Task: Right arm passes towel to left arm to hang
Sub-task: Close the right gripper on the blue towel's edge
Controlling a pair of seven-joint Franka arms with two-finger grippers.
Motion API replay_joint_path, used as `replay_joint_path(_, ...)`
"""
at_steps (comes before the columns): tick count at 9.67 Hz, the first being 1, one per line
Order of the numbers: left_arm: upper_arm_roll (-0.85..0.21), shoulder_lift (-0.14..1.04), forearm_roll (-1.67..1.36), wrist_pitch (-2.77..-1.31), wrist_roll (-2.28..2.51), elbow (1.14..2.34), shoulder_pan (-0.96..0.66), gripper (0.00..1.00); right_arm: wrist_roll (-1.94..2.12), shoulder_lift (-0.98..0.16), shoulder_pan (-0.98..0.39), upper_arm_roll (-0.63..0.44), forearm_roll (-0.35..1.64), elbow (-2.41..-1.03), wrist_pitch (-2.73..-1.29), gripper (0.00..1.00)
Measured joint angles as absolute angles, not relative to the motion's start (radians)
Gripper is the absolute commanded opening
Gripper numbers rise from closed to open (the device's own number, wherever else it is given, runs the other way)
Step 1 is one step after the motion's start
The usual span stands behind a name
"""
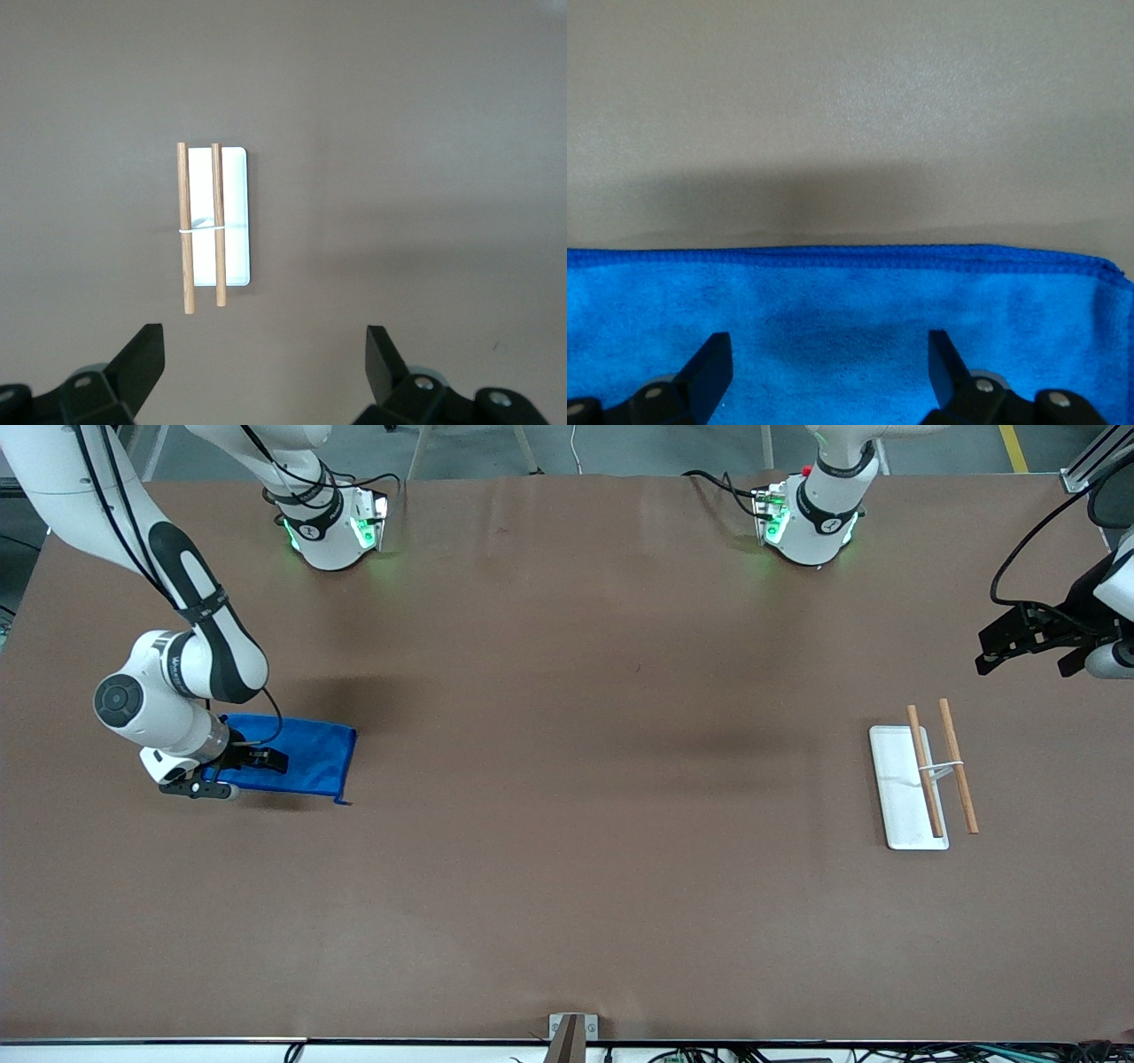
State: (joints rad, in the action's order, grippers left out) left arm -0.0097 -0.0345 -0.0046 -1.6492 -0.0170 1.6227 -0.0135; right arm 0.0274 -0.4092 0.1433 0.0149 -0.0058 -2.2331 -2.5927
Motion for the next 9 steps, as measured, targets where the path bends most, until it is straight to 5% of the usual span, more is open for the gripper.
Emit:
replay_joint_path(4, -0.011, -0.035, -0.005, -1.648, -0.017, 1.623, -0.014, 1.00, 0.028, -0.420, 0.144, 0.015, -0.006, -2.238, -2.593, 0.54)
replay_joint_path(7, -0.011, -0.035, -0.005, -1.648, -0.017, 1.623, -0.014, 1.00, 0.028, -0.420, 0.144, 0.014, -0.006, -2.235, -2.593, 0.07)
replay_joint_path(9, -0.012, -0.035, -0.005, -1.648, -0.019, 1.623, -0.014, 1.00, 0.028, -0.418, 0.145, 0.013, -0.006, -2.234, -2.592, 0.01)
